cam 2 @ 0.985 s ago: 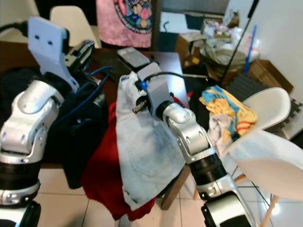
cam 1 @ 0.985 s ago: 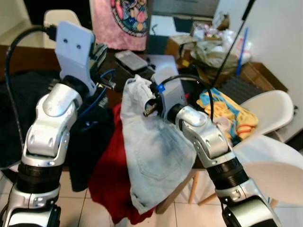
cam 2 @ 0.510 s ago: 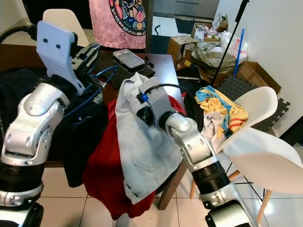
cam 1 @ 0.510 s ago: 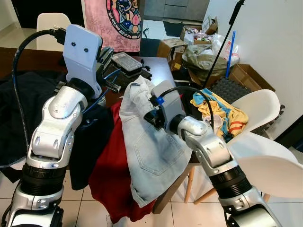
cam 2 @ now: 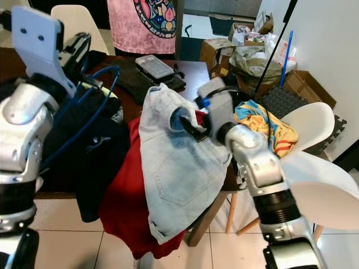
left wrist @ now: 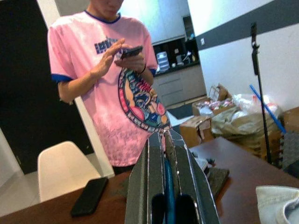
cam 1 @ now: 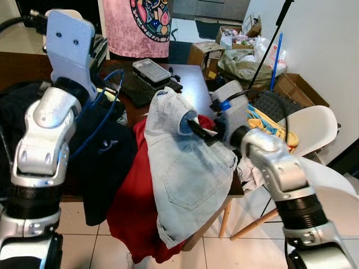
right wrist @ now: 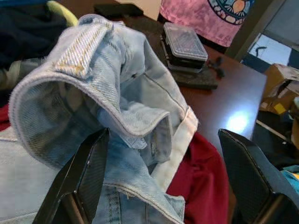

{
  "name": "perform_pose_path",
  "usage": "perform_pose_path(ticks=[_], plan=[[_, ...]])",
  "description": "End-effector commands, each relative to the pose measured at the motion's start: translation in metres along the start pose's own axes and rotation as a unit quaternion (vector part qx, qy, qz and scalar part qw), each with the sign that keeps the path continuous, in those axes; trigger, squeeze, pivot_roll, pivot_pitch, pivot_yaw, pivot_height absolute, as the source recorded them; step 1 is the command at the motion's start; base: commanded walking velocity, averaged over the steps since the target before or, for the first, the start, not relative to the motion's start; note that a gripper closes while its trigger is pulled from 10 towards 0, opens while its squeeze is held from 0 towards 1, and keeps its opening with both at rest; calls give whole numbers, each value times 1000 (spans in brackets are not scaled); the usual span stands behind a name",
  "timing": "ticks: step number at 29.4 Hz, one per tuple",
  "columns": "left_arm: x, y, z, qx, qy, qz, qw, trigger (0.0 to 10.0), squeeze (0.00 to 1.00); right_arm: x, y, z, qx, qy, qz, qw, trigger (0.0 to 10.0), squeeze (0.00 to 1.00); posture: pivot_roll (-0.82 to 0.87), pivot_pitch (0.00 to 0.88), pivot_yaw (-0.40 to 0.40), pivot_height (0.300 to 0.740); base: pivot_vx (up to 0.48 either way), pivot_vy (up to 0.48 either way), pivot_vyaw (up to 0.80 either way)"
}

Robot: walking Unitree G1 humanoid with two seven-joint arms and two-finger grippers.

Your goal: Hang hanger

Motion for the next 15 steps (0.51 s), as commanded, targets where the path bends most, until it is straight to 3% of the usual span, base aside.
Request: perform_pose_path(ticks=[1, 5, 9, 11, 14, 15], plan=[[4, 10, 3, -16, -7, 13, 1000, 10000, 0, -9, 11, -6, -25, -4, 6, 1000, 10000, 1000, 174, 116, -89, 740, 0, 0, 0], [4, 16, 6, -24, -14, 20, 999, 10000, 0, -14, 17, -13, -45, 13, 17, 999, 10000, 1000, 175, 115, -88, 740, 0, 0, 0], [4, 19, 7, -29, -23, 31, 999, 10000, 0, -17, 12, -23, -32, 44, -5, 999, 10000, 1000, 176, 112, -89, 740, 0, 0, 0], [4, 27, 10, -40, -59, 28, 997, 10000, 0, -37, 15, -36, -46, 27, -5, 999, 10000, 1000, 175, 108, -87, 740, 0, 0, 0], [5, 30, 10, -40, -82, 0, 996, 10000, 0, -42, 28, -42, -84, 27, 5, 996, 10000, 1000, 173, 107, -84, 740, 0, 0, 0], [6, 33, 8, -38, -117, -33, 992, 10000, 0, -39, 43, -49, -134, 47, 12, 990, 10000, 588, 172, 105, -80, 740, 0, 0, 0]])
Point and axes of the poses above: a point about 5 cm out from each wrist's last joint towards the gripper, its own z axis pointing out of the wrist towards the gripper, its own y axis along the axis of the wrist's last joint, x = y × z, the point moved 3 cm from there along z, pointing out of the wrist towards the gripper, and after that the axes turned 10 degrees about -z, right-handed, at the moved point
